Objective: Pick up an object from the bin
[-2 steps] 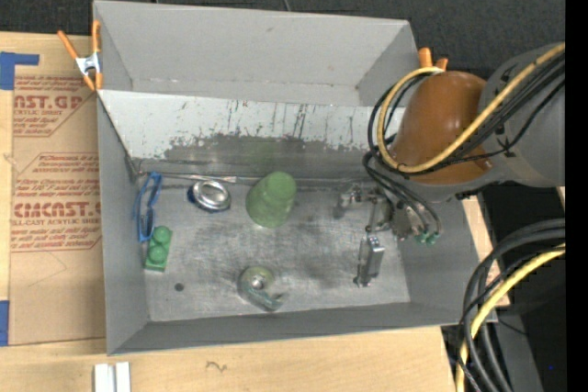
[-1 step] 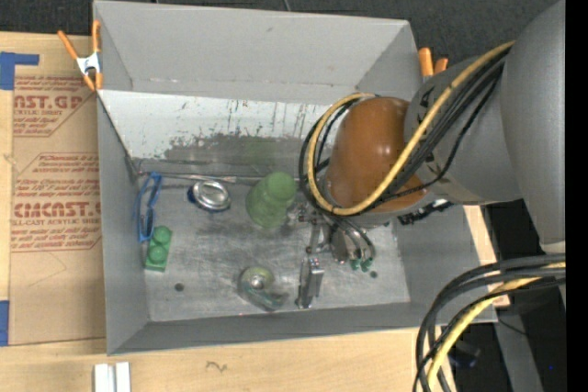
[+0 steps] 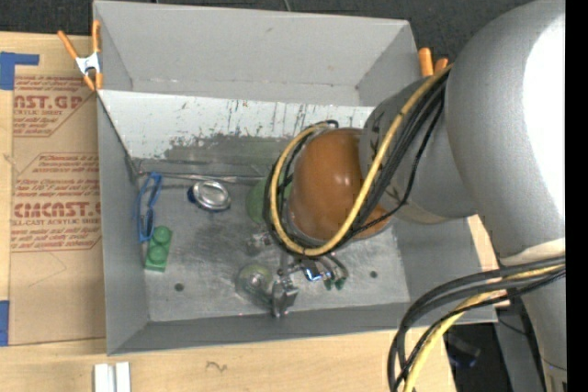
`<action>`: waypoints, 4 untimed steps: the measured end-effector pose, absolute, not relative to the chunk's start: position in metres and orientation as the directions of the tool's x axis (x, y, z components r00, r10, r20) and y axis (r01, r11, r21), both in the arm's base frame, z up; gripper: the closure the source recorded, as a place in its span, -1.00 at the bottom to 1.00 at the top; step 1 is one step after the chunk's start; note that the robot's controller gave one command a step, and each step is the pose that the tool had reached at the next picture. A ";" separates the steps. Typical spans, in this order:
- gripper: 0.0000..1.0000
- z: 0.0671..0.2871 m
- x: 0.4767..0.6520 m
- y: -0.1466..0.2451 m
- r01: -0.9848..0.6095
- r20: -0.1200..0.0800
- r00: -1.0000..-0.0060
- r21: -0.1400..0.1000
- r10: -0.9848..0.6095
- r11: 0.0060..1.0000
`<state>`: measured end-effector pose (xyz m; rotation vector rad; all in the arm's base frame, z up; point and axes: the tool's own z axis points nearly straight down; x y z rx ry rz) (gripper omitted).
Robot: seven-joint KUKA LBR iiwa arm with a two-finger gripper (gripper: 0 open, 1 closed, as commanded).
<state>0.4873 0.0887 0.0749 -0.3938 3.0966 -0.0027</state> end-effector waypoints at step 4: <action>1.00 0.218 0.492 -0.081 -0.466 -0.006 -0.885 -0.005 -0.466 0.885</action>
Offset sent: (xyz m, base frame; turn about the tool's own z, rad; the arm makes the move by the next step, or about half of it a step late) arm 0.0000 0.0000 0.0000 0.0000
